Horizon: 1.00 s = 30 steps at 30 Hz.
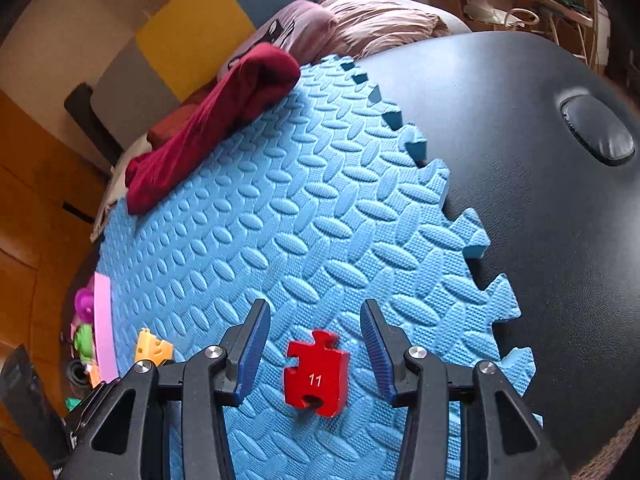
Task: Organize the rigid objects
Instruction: 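Close right gripper on red puzzle piece while left gripper lifts yellow device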
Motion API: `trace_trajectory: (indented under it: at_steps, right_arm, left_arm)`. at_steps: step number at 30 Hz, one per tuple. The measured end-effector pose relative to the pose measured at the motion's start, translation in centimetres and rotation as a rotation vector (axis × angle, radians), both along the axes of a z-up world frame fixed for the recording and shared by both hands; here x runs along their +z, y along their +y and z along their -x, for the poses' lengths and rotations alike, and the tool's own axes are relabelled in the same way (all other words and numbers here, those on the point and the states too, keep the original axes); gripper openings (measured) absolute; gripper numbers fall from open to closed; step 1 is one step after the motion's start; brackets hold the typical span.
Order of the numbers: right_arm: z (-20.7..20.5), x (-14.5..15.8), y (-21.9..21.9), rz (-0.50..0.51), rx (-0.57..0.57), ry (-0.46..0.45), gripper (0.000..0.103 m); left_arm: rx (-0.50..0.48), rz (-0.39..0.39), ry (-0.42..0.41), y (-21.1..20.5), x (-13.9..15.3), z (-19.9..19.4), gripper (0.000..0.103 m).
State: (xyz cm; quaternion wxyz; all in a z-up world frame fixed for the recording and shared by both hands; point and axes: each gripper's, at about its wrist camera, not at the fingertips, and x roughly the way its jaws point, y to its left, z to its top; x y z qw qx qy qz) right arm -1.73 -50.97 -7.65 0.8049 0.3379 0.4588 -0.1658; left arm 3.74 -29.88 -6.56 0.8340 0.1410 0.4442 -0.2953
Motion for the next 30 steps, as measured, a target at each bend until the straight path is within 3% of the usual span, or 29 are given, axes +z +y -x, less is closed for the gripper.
trace_trajectory:
  at_steps: [8,9,10,15,19,30]
  right_arm:
    - [-0.1,0.0,2.1,0.070,0.088,0.055,0.047]
    - [-0.2,0.2,3.0,0.133,0.117,0.082,0.038]
    - [-0.3,0.3,3.7,0.181,0.136,0.097,0.035]
    - [-1.2,0.6,6.5,0.243,0.259,0.071,0.035]
    - [-1.8,0.2,6.9,0.285,0.275,0.093,0.032]
    - [-1.8,0.2,7.7,0.353,0.310,0.087,0.036]
  left_arm:
    - [-0.021,0.008,-0.036,1.3,-0.3,1.3,0.026]
    - [-0.020,0.014,-0.039,1.3,-0.3,1.3,0.026]
    - [-0.018,0.021,-0.039,1.3,-0.3,1.2,0.026]
    - [-0.025,0.047,-0.076,1.7,-0.5,1.6,0.027]
    - [-0.023,0.056,-0.078,1.8,-0.5,1.5,0.027]
    - [-0.018,0.076,-0.077,2.0,-0.5,1.6,0.027]
